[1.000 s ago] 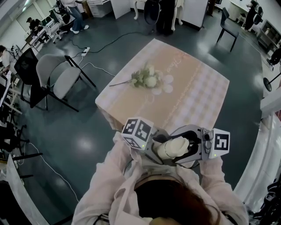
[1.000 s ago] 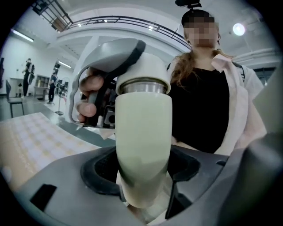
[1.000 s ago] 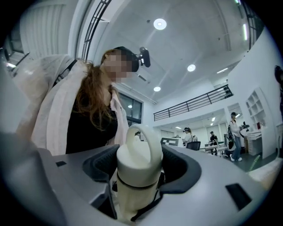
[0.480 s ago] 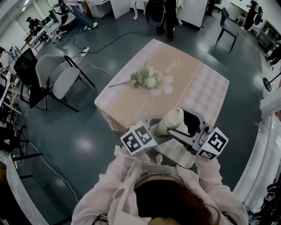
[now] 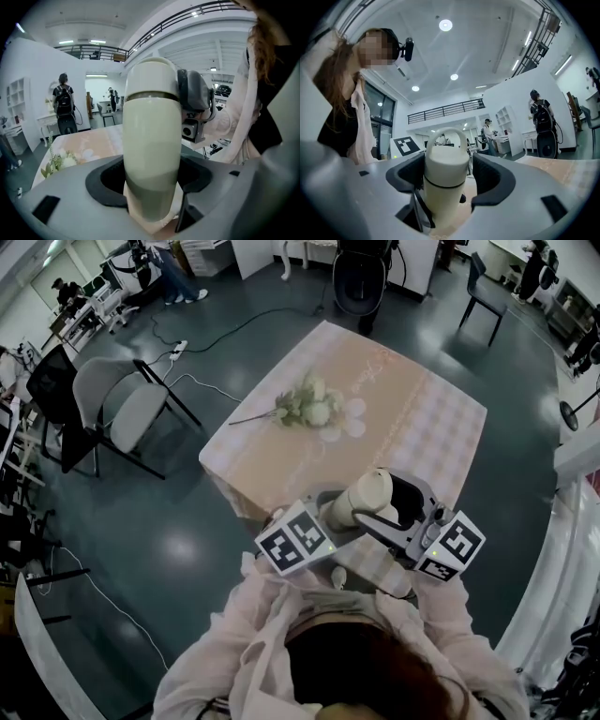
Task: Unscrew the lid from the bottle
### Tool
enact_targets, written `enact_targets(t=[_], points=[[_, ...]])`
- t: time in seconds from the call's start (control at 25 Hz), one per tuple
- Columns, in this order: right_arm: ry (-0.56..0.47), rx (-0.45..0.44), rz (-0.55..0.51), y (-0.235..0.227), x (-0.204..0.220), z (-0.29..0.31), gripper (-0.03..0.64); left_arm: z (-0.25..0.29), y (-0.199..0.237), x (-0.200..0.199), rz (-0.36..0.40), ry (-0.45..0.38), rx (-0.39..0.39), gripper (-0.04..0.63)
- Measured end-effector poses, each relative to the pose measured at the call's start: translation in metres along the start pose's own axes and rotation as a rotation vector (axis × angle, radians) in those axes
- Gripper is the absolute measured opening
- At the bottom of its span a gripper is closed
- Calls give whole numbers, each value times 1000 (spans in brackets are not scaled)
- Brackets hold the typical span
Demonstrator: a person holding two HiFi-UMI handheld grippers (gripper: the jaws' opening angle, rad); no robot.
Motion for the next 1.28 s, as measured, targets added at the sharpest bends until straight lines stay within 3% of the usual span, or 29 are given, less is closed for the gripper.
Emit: enact_targets(t=[0.12,0.2,0.44,0.72,0.84,0.92,1.0,1.12,1.28], points=[[0,-4,-13,3,-1,3,313,0,-1,-2,12,5,3,316],[-13,-61,-8,7,-4,2,311,-4,-5,-3,27,-8,59,316],[-83,-396,-71,49,-15,-4,308,-30,-43,-3,107,-65,470,316],[-100,-624,-105,82,-16,-2,308,-55,-72,6,175,-100,919,316],[-128,-686,-117,93,-20,-5,307,-62,-82,11,229,-85,1057,316],[-177,-681,-101,91,-28,-10,307,-59,-88,15,255,-66,1056,316],[-225,-626,-85,81,-37,-17,307,-50,-86,16,224,-71,974,316],[-230,-463,-70,55,-42,-24,308,-33,-68,13,146,-124,775,316],[-134,-198,-47,19,-21,-34,310,-19,-37,12,72,-158,474,318]])
Point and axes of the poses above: the fingertips, and each gripper's own axes: z forward along the fingers, y to its left, x out of its underside, the point moved 3 cm from there along -z, backward along the fingers, and after that the axes turned 8 degrees about -x, right-handed, at the moved point
